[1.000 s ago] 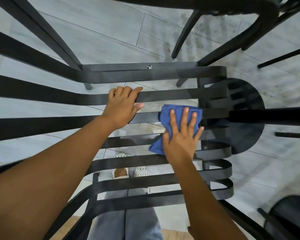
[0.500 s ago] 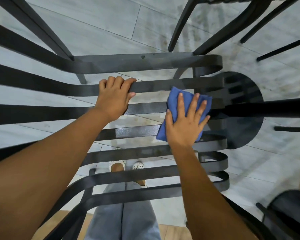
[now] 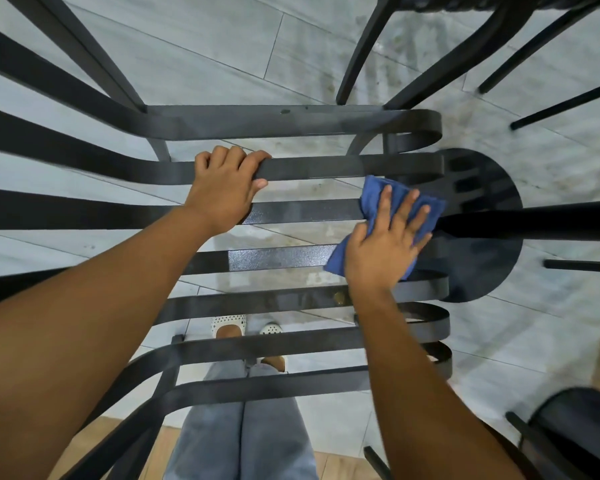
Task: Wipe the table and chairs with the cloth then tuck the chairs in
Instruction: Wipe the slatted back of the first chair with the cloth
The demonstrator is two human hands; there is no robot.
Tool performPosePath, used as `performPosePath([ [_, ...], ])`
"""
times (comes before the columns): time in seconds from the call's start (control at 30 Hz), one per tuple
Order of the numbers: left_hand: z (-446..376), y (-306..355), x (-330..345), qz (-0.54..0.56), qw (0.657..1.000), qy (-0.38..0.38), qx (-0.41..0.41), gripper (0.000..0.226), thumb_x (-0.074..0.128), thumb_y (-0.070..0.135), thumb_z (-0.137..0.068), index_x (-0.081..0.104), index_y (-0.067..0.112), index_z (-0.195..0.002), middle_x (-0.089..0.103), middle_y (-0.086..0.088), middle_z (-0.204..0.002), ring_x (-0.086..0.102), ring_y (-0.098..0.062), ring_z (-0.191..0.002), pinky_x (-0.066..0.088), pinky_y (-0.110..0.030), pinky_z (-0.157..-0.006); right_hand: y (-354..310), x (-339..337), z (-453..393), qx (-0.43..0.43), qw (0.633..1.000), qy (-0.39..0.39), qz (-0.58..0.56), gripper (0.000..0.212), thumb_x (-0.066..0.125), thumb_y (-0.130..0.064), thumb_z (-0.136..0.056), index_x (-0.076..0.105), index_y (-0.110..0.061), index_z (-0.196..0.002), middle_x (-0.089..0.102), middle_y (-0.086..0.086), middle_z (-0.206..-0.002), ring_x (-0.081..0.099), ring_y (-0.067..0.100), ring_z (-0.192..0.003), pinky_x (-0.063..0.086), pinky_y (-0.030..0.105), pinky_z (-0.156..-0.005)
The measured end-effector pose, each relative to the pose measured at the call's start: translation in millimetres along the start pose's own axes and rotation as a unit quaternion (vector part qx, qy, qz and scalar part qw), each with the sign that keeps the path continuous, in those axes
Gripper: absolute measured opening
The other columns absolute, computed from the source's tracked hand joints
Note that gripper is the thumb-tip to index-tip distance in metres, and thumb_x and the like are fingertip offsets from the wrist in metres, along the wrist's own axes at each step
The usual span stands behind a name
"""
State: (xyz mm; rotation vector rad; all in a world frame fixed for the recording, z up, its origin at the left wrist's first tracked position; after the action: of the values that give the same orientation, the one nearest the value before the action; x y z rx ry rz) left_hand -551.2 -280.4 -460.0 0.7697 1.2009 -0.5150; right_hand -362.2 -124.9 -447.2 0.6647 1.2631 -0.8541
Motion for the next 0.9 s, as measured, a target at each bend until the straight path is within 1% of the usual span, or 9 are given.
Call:
performPosePath([
  [0.17,1,-3,1,0.043,0.999,-0.01,-0.018,0.057,0.025,0.048,-0.093,0.044,0.017,-0.137,0.049,-0.014,-0.119,0.04,-0.035,-0.11,0.022,-0.042,-0.095,-81,15,43,-0.099,0.994,-0.029,0.023,0.063,0.024,-0.042,-0.088,0.031,-0.018,-0.146,0.026,0.014,-0.153,0.02,0.037,-0.141,0.013,0.055,-0.111],
  [0.27,15,-6,-13,0.151,0.983,0.064,-0.082,0.061,0.024,0.047,-0.089,0.044,0.016,-0.138,0.048,-0.012,-0.127,0.039,-0.033,-0.117,0.023,-0.041,-0.1,-114,15,57,-0.183,0.978,-0.096,-0.032,0.07,0.012,-0.054,-0.087,0.026,-0.023,-0.148,0.018,0.007,-0.157,0.001,0.028,-0.145,-0.008,0.053,-0.112],
  [0.33,33,7,-25,0.187,0.966,0.138,-0.112,0.052,0.034,0.04,-0.09,0.047,0.016,-0.135,0.047,-0.01,-0.131,0.039,-0.03,-0.117,0.026,-0.039,-0.099,-111,-9,38,-0.189,0.977,-0.053,-0.08,0.062,0.016,-0.049,-0.09,0.041,-0.026,-0.142,0.043,0.001,-0.146,0.025,0.02,-0.141,-0.002,0.049,-0.11],
  [0.4,47,46,-31,0.201,0.962,0.171,-0.067,0.044,0.044,0.032,-0.086,0.05,0.015,-0.126,0.05,-0.014,-0.126,0.04,-0.029,-0.112,0.028,-0.039,-0.096,-87,-35,-1,-0.143,0.983,0.022,-0.11,0.044,0.04,-0.031,-0.092,0.05,-0.024,-0.135,0.056,-0.001,-0.13,0.041,0.02,-0.127,0.012,0.042,-0.102],
  [0.53,45,126,3,0.134,0.987,0.069,0.058,0.044,0.045,0.031,-0.082,0.049,0.008,-0.119,0.055,-0.017,-0.114,0.046,-0.028,-0.105,0.031,-0.036,-0.089,-69,-25,-52,-0.222,0.972,-0.059,-0.048,0.055,0.046,-0.011,-0.093,0.032,-0.018,-0.146,0.033,0.007,-0.149,0.016,0.024,-0.142,0.007,0.039,-0.111],
  [0.63,30,133,24,0.07,0.997,0.01,0.013,0.054,0.045,0.043,-0.086,0.051,0.006,-0.125,0.053,-0.017,-0.125,0.049,-0.034,-0.117,0.03,-0.04,-0.102,-70,-19,-57,-0.298,0.949,-0.082,-0.055,0.049,0.045,-0.015,-0.096,0.036,-0.017,-0.144,0.039,0.009,-0.142,0.02,0.025,-0.141,-0.001,0.038,-0.112],
  [0.73,21,128,31,0.041,0.999,-0.008,-0.017,0.064,0.038,0.049,-0.093,0.038,0.005,-0.139,0.037,-0.014,-0.146,0.025,-0.031,-0.139,0.009,-0.041,-0.115,-66,-17,-61,-0.316,0.946,-0.069,-0.037,0.045,0.043,-0.028,-0.099,0.037,-0.02,-0.143,0.043,0.008,-0.136,0.029,0.024,-0.135,-0.002,0.039,-0.114],
  [0.83,20,122,21,0.105,0.992,0.035,-0.066,0.058,0.04,0.036,-0.092,0.043,-0.002,-0.134,0.048,-0.019,-0.135,0.043,-0.033,-0.127,0.023,-0.038,-0.109,-66,-16,-64,-0.321,0.946,-0.047,-0.031,0.047,0.045,-0.036,-0.097,0.04,-0.021,-0.141,0.048,0.007,-0.128,0.036,0.024,-0.128,0.0,0.038,-0.114],
  [0.9,19,119,26,0.099,0.992,0.007,-0.083,0.048,0.043,0.028,-0.092,0.047,-0.002,-0.13,0.049,-0.019,-0.132,0.047,-0.031,-0.12,0.03,-0.037,-0.104,-66,-16,-66,-0.333,0.942,-0.035,-0.031,0.046,0.046,-0.038,-0.096,0.044,-0.022,-0.139,0.05,0.007,-0.123,0.039,0.025,-0.123,0.001,0.037,-0.114],
])
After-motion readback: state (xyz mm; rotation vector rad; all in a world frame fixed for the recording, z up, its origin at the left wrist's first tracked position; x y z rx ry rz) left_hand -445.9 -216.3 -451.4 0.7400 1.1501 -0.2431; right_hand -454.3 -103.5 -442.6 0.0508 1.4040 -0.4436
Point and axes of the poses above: each hand's wrist, its own z-axis away from the middle knuckle, its own x-axis out of the palm, y = z × x, the point moved 8 cm from there along -z, towards the middle knuckle
